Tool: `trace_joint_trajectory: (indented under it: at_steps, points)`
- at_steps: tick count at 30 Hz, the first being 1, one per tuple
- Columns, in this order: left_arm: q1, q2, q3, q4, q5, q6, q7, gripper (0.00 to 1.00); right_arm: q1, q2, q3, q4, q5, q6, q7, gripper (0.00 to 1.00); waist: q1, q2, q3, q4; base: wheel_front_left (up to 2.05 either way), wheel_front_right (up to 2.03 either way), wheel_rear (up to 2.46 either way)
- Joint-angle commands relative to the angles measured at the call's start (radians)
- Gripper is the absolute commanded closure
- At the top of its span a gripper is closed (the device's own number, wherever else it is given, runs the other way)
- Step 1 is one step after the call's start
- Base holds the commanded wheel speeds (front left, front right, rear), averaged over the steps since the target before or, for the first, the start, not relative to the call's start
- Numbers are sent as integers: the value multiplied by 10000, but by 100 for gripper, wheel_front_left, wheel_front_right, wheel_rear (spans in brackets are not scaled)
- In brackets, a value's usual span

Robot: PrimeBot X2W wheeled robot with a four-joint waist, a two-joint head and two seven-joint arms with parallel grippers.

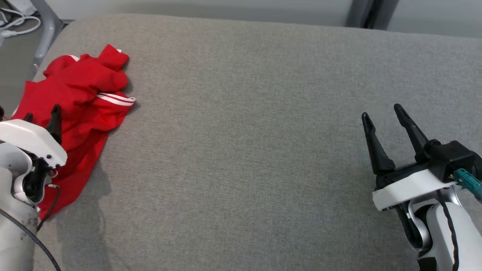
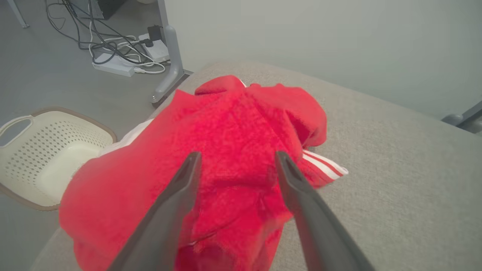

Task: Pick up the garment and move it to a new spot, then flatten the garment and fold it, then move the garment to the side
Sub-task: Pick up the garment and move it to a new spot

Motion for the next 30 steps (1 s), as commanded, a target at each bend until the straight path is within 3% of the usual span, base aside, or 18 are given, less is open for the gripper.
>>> trace_joint_trajectory:
  at_steps: [1, 9, 10, 11, 12, 21, 30]
  points:
    - [-259, 117, 75, 220, -17, -26, 4, 0, -153, -114, -19, -28, 51, 1, 41, 0, -1, 0, 451, -380, 0, 0, 0]
    - [-1076, 648, 64, 2105, 17, -302, -58, 0, -410, -224, 163, -85, 146, 1, -19, 0, -1, 0, 1055, -716, 0, 0, 0]
    - [-1147, 720, 24, 2255, 60, -365, -87, 24, -414, -236, 160, -88, 152, 1, -27, 0, -1, 0, 1094, -717, 0, 0, 0]
    - [-1243, 773, 5, 2389, 109, -380, -175, 91, -429, -245, 142, -86, 150, 1, -44, 0, -1, 0, 1115, -710, 0, 0, 0]
    - [-1329, 789, -46, 2622, 159, -471, -285, 100, -441, -250, 109, -66, 135, 1, -66, 0, -1, 0, 1132, -676, 0, 0, 0]
    - [-1584, 873, 14, 2535, 378, -318, -2128, 100, -242, -117, -88, 93, 62, 1, -148, 0, -1, 0, 614, -478, 0, 0, 0]
    - [-884, 969, 148, 1275, 463, 11, -3302, 100, 255, 123, -305, 229, 37, 1, -294, 0, -1, 0, -418, -423, 0, 0, 0]
